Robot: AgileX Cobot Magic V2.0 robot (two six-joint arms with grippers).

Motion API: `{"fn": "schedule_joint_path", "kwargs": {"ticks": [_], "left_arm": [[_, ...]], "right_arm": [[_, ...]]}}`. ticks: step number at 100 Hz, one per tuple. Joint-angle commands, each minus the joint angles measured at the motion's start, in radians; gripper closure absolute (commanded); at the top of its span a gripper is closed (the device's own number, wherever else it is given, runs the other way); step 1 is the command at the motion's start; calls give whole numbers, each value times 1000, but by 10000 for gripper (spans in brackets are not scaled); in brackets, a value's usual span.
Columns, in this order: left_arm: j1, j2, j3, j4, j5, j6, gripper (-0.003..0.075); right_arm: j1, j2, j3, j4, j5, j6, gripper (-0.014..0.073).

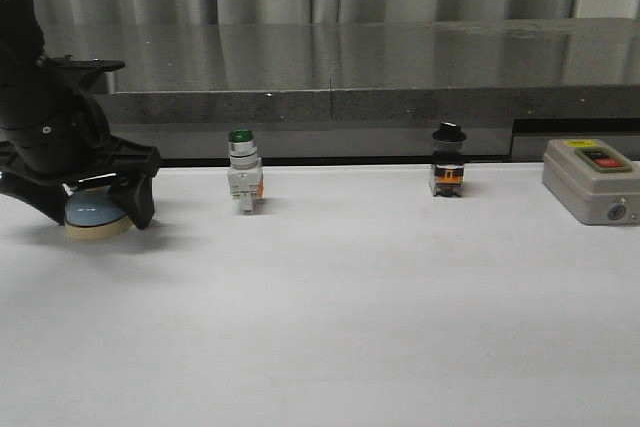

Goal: Place and press bell with both arms
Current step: 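Close the left gripper around the bell dome and lift it, then carry the bell with the left gripper toward the table center and lower it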

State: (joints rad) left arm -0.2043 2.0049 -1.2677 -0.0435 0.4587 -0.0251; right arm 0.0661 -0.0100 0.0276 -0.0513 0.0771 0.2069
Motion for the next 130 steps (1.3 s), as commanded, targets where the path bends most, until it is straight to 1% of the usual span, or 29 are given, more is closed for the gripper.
{"fn": "schedule_joint_path", "kwargs": {"ticks": [1,6,18,25,30,53,70,85,102,118,130], "left_arm": [[-8,-47,-25,-10,-32,-2,181],[-8,-49,-25,-10,-32,-2,228],[-8,-49,-25,-10,-25,-2,372],[-8,-53,-25,-10,-19,-2,422],[-8,-60,-27,-10,-12,-2,440],[-8,-140,-27,-10,55,-2,443],[-8,-228,-27,-10,152,-2,443],[-28,-304,-25,-6,231,-2,444],[-98,-364,-25,-6,254,-2,448],[-208,-368,-25,-6,255,-2,448],[-299,-368,-25,-6,214,-2,448]], "right_arm": [[-8,-21,-19,-10,-86,-3,658],[-8,-21,-19,-10,-86,-3,658],[-8,-21,-19,-10,-86,-3,658],[-8,-21,-19,-10,-86,-3,658],[-8,-21,-19,-10,-86,-3,658],[-8,-21,-19,-10,-86,-3,658],[-8,-21,-19,-10,-86,-3,658],[-8,-21,-19,-10,-86,-3,658],[-8,-21,-19,-10,-85,-3,658],[-8,-21,-19,-10,-85,-3,658],[-8,-21,-19,-10,-85,-3,658]]}}
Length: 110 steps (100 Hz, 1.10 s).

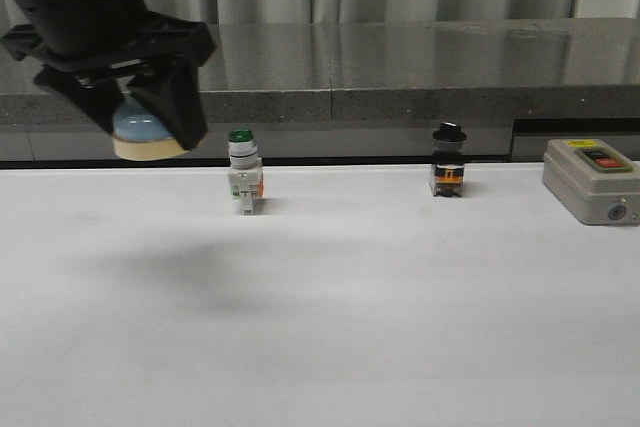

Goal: Place and press bell with both arms
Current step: 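Carry the bell with the left gripper toward the table center and lower it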

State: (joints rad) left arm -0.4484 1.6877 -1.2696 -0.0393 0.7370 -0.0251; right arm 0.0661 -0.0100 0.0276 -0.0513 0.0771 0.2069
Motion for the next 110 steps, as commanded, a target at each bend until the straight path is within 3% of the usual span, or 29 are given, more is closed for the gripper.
{"fn": "schedule_joint_path", "kwargs": {"ticks": [1,20,50,110], "left_arm": [[-66,-51,-23,-10,-73,-2,448],[-183,-14,-23,-7,-173,-2,448],[-298,143,-72,-5,-208,-2,448],[-323,275,-108,0,-210,-2,448]], "right_arm": [[-8,-21,-19,-10,-85,-3,658],[-8,-21,-19,-10,-85,-3,658],[-8,-21,-19,-10,-85,-3,658],[-8,-21,-19,-10,-85,-3,658]]}}
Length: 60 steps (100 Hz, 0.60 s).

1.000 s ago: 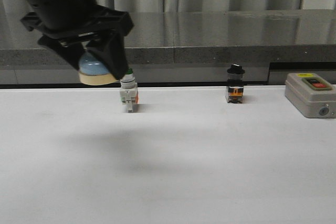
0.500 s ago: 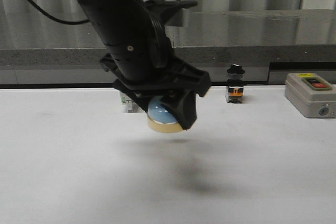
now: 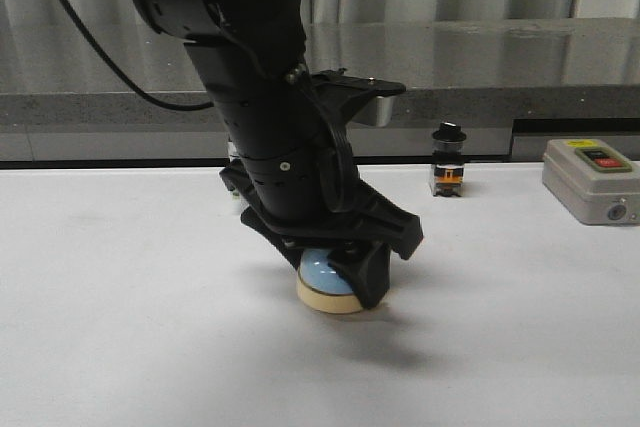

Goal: Place and press bell with both arms
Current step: 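Carry the bell with the left gripper toward the table center and lower it, then open the left gripper, release the bell, and raise away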

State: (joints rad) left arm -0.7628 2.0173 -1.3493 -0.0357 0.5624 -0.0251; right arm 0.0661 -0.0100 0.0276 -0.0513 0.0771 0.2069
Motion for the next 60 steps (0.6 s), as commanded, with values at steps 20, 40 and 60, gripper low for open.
{"fn": "schedule_joint_path", "kwargs": {"ticks": [20,40,60], "left_arm": [[-9,-54,-28,-3,-36,-2,447],[-9,-54,-28,-3,-27,-2,397],[-9,-38,-28,-3,-25,-2,379]], "right_arm": [[-8,-21,-19,-10,-85,-3,658],[-8,-21,-19,-10,-85,-3,658],[-8,-21,-19,-10,-85,-3,658]]}}
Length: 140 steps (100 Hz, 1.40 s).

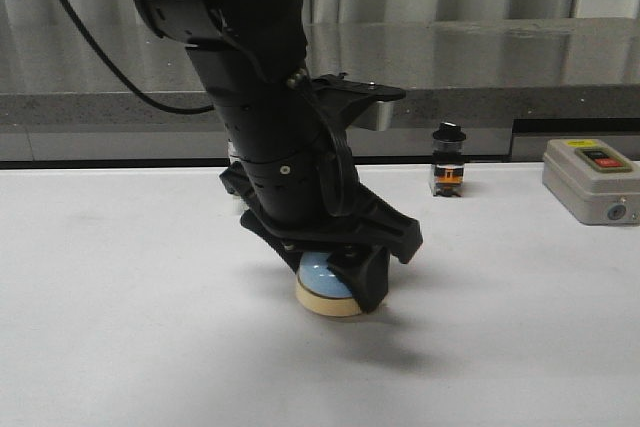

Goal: Place and press bell with both arms
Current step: 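Open the left gripper, release the bell, and raise away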

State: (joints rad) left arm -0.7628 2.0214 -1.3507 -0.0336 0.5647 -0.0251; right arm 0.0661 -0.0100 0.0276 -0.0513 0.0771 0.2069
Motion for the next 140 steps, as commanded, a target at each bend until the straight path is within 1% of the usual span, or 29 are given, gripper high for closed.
{"fn": "schedule_joint_path", "kwargs": {"ticks": [1,9,14,23,26,31,36,54,71,104,125,140], "left_arm": [[-9,-42,-27,-5,-27,-2,378],[-9,-40,-27,-5,-27,-2,341],[-9,-40,-27,-5,-27,-2,289],[-9,-40,-27,-5,-27,-2,164],[-9,-40,-27,-5,-27,-2,136],[-9,-40,-27,-5,-25,-2,100],[-9,-40,-27,-7,-25,-2,83],[-9,-53,-27,-9,-8,-2,80],[-6,-111,-27,-9,15,-6,80],[9,-274,-27,5,151,-8,80],[64,-376,18,9,171,-8,80],[138,-456,91,10,169,-9,80]], "right_arm": [[-8,-21,-19,-10,-85,-3,658],[-8,-21,-19,-10,-85,-3,658],[-8,-21,-19,-10,-85,-3,658],[-8,-21,-19,-10,-85,-3,658],[-8,-21,-19,-10,-85,-3,658],[-8,-21,-19,-10,-85,-3,658],[-8,-21,-19,-10,-85,-3,658],[-8,-21,-19,-10,-85,-3,658],[-8,-21,-19,-10,-85,-3,658],[-8,-21,-19,-10,-85,-3,658],[-8,-21,-19,-10,-85,-3,658],[-8,-21,-19,-10,-85,-3,658]]}}
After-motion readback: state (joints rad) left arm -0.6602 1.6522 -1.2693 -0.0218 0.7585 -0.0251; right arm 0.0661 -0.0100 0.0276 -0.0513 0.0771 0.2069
